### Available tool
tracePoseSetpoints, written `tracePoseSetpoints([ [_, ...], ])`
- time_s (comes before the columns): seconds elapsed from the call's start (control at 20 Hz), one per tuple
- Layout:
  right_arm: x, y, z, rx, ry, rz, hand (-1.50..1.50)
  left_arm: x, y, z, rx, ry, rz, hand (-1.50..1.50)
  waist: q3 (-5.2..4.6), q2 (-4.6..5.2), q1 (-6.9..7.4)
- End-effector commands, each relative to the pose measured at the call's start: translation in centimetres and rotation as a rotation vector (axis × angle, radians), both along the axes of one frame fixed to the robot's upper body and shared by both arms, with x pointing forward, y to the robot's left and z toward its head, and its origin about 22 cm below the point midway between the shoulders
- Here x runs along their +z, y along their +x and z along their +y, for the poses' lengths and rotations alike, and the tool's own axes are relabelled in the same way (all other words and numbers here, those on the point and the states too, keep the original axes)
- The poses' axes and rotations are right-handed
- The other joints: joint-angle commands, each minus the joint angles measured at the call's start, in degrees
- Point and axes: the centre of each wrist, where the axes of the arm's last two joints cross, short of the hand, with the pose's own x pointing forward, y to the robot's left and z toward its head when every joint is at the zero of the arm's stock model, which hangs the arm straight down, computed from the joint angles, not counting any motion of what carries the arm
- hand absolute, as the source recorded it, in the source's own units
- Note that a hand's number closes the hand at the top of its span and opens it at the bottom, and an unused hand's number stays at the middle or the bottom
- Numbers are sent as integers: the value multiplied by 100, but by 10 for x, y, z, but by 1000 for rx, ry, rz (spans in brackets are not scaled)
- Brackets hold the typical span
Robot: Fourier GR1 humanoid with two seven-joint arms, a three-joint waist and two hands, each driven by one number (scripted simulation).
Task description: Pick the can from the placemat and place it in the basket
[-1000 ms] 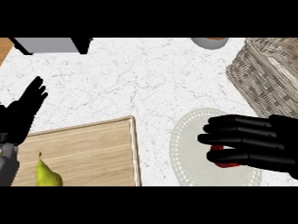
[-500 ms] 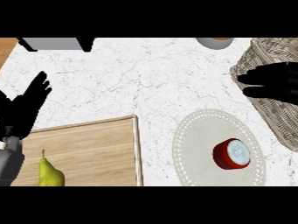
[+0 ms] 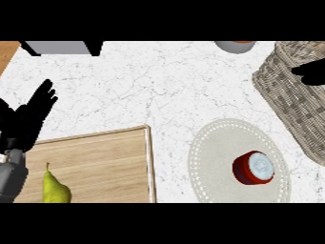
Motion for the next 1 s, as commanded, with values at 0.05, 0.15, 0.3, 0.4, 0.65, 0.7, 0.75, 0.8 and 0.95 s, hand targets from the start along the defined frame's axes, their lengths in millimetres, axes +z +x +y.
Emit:
tracePoseSetpoints([
  [0.05,-13,-3,-38,60,119,76,-150,-2,-2,-1,14,7,3,0,12,-14,-72],
  [0.15,-25,2,-47,34,146,87,-150,7,-8,6,-12,-18,-13,0,11,-14,-12],
  [0.3,-62,9,-39,26,148,107,-150,-2,-5,1,-7,-2,-9,0,11,10,20],
  [0.4,-76,7,-47,32,158,113,-150,-9,-7,-6,-6,7,-18,0,15,16,12],
  [0.65,-132,-6,-32,38,209,76,-150,13,0,5,-9,-1,15,0,14,-4,-10],
  [0.7,-161,-6,-13,19,212,72,-150,8,0,-16,-20,-13,-2,0,16,4,31],
  [0.75,-158,-3,-20,34,240,67,-150,8,-1,-13,-3,8,-5,0,12,-1,14],
  [0.8,-170,-1,-8,44,239,61,-150,-1,3,-1,2,11,-13,0,7,11,6],
  [0.95,-187,12,-15,18,294,93,-150,-2,-11,-25,-16,12,-17,0,8,-3,66],
])
